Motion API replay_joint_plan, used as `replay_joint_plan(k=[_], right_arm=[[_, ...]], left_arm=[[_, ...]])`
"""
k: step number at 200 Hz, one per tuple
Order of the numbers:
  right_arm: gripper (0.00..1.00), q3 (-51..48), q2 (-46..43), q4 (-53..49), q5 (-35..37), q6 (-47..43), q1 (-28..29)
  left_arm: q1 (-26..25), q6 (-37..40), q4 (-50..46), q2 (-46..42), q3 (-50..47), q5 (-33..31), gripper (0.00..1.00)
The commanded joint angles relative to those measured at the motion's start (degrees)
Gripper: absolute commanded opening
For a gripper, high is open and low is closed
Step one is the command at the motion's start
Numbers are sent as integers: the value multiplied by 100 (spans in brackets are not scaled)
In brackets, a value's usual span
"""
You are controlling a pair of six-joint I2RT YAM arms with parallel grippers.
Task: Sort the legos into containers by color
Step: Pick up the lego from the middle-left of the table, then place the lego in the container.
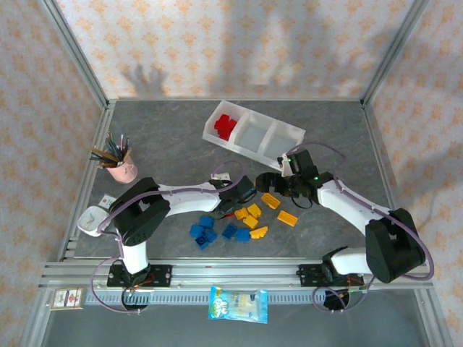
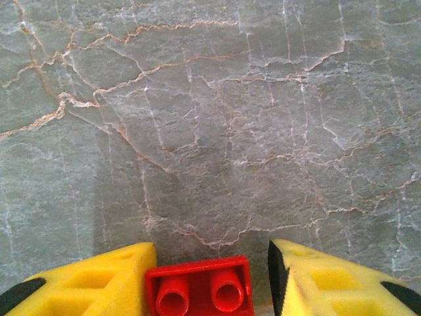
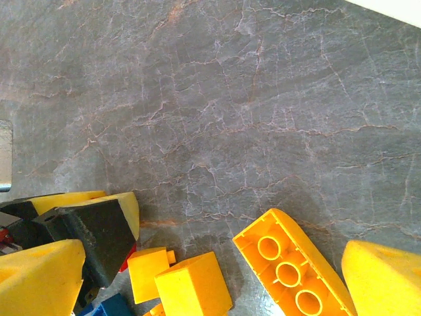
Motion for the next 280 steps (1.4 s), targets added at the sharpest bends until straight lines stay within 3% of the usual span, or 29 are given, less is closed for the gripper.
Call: replay_joint_plan(k=[1, 18, 79, 134, 165, 196, 249, 280], right_arm=[[100, 135, 30, 41, -55, -87, -26], [100, 141, 30, 43, -60, -86, -26], [100, 227, -61, 25, -64, 20, -26], [100, 618, 6, 232, 206, 313, -26], [100, 940, 265, 443, 534, 542, -66], [100, 1081, 516, 676, 672, 758, -225], [100, 1258, 729, 665, 819, 838, -307], [100, 1348, 811, 526, 937, 778, -303]], left_arm=[[78, 63, 47, 103, 45, -9, 45], [84, 104, 75, 40, 23, -44, 40], [239, 413, -139, -328, 195, -345, 37], [1164, 1619, -272, -444, 1229, -1059, 37], [1835, 2444, 237, 109, 2317, -922, 36], [2229, 3096, 346, 1265, 3860, -791, 36], [2760, 3487, 391, 2917, 5960, -304, 37], [2819, 3694, 408, 3395, 6597, -211, 49]])
